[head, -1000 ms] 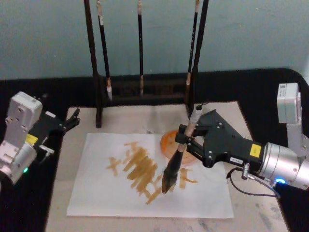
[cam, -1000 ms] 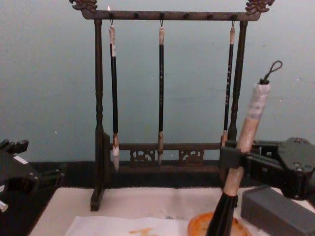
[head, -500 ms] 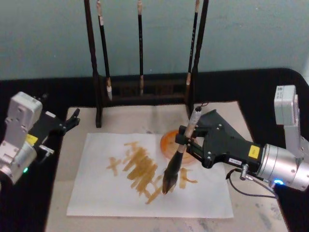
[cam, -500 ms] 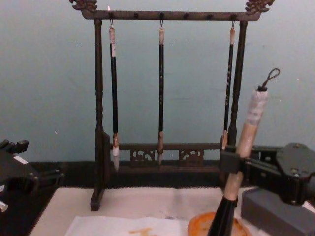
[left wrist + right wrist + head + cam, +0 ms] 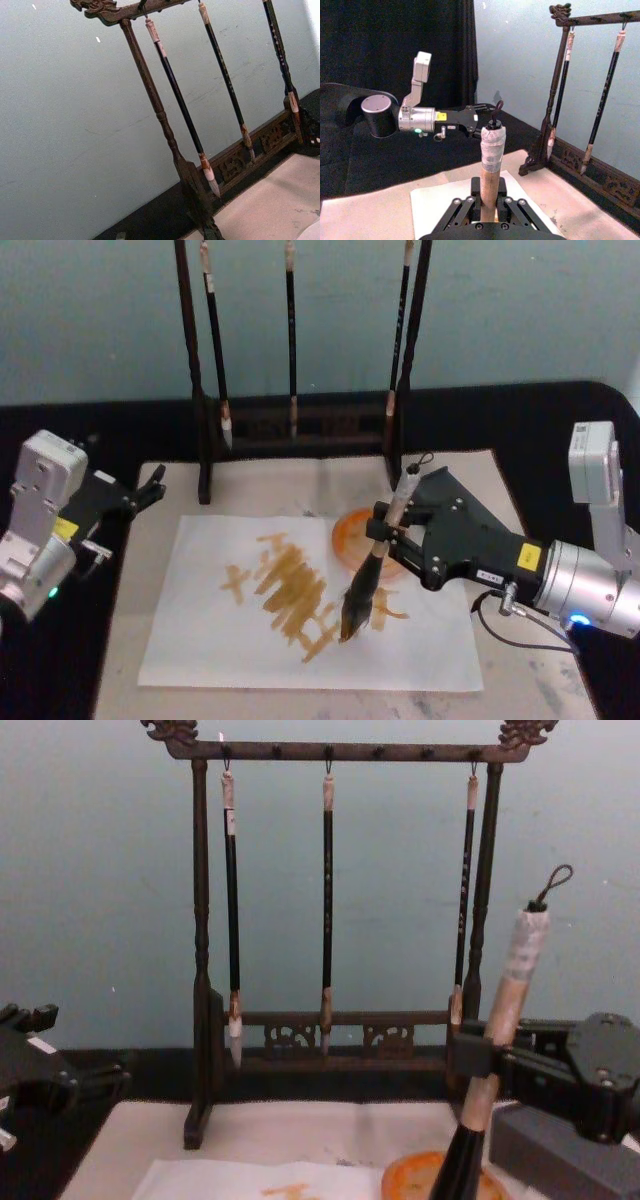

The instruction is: Pick up the brush from the inkstone, write on the paper, then place the brush back to its original position.

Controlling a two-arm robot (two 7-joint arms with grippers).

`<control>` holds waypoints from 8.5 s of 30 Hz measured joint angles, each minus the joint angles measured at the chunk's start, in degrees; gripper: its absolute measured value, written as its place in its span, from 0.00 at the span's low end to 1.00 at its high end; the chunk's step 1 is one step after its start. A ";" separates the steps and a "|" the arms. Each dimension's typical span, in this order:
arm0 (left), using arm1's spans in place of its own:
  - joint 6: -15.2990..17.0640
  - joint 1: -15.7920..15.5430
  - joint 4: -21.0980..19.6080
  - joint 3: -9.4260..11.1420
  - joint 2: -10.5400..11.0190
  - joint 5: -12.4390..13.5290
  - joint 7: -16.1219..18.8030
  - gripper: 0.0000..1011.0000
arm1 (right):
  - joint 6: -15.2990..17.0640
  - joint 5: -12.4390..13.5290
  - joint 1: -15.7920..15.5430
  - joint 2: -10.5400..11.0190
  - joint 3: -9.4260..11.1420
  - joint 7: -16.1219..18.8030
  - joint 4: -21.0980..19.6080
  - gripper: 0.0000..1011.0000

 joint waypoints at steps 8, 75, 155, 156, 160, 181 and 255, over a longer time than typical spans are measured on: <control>0.00 0.00 0.00 0.00 0.00 0.00 0.00 1.00 | 0.00 -0.80 -0.81 0.79 0.42 -0.36 -0.99 0.18; 0.00 0.00 0.00 0.00 0.00 0.00 0.00 1.00 | -1.45 -2.31 -10.57 4.30 10.50 -4.58 -8.52 0.18; 0.00 0.00 0.00 0.00 0.00 0.00 0.00 1.00 | 15.87 41.45 7.69 -16.03 9.87 -20.16 26.91 0.18; 0.00 0.00 0.00 0.00 0.00 0.00 0.00 1.00 | 15.82 41.53 7.75 -16.03 9.78 -20.18 27.03 0.18; 0.00 0.00 0.00 0.00 0.00 0.00 0.00 1.00 | 15.55 41.97 7.93 -15.96 9.31 -20.28 27.45 0.18; 0.00 0.00 0.00 0.00 0.00 0.00 0.00 1.00 | 15.39 42.36 8.08 -15.77 8.87 -20.21 27.66 0.21; 0.00 0.00 0.00 0.00 0.00 0.00 0.00 1.00 | -3.95 -10.37 0.13 -4.97 -3.44 -45.12 7.92 0.99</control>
